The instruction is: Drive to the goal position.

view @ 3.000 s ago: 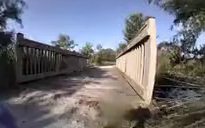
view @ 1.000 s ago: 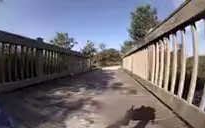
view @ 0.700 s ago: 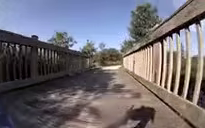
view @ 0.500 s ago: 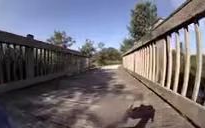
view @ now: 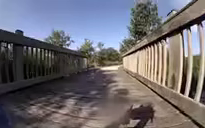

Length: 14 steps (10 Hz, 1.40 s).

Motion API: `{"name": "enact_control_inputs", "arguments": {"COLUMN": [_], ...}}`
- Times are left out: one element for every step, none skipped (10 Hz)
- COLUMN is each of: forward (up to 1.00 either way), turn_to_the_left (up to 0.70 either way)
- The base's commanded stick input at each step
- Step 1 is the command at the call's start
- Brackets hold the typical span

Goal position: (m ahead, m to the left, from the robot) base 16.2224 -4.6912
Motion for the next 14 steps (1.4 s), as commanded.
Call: {"name": "enact_control_inputs", "arguments": {"forward": [0.7, 0.7, 0.7, 0.7, 0.7, 0.7, 0.7, 0.7, 0.7, 0.7, 0.7, 0.7, 0.7, 0.7], "turn_to_the_left": [0.0, 0.0, 0.0, 0.0, 0.0, 0.0, 0.0, 0.0, 0.0, 0.0, 0.0, 0.0, 0.0, 0.0]}}
